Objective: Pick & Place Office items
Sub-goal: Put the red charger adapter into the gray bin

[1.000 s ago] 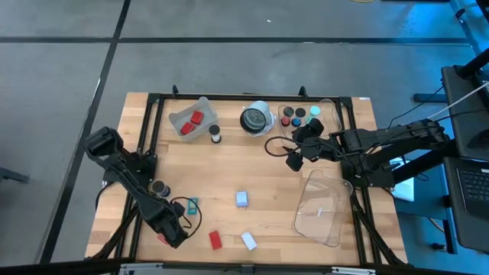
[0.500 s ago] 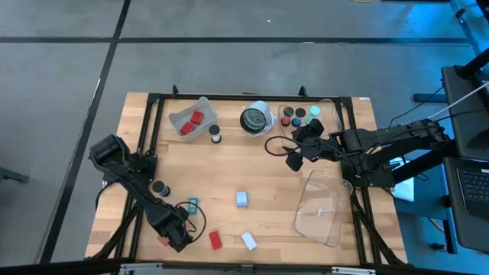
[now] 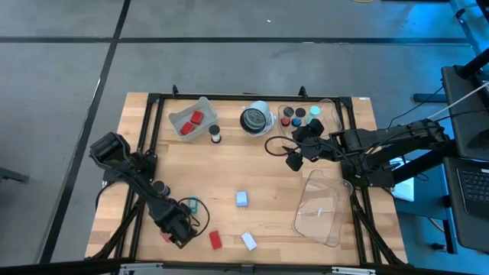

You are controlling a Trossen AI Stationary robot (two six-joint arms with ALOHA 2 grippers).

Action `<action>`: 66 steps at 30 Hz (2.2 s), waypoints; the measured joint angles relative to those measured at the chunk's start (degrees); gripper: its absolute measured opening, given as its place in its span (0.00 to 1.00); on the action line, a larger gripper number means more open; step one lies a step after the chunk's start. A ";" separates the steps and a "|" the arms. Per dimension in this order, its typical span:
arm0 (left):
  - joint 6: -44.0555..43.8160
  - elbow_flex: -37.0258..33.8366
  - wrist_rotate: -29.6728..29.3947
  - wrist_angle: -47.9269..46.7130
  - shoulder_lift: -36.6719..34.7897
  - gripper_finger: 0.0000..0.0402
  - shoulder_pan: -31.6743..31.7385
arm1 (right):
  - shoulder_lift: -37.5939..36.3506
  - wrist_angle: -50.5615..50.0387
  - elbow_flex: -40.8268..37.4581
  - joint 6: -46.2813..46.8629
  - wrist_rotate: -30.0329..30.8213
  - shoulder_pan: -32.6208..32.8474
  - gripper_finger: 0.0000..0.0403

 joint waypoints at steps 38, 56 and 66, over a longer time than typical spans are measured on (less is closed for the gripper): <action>45.02 -7.29 -54.78 -7.81 -26.60 0.53 64.57 | -0.01 -0.09 0.00 -2.81 -0.01 0.00 0.77; 53.31 -12.64 -40.98 -0.45 -26.54 0.53 75.71 | -0.01 -0.09 0.00 -3.21 -0.02 0.00 0.77; 53.73 -12.66 -45.42 -0.46 -26.56 0.57 76.33 | -0.01 -0.10 0.00 -3.19 -0.17 0.00 0.77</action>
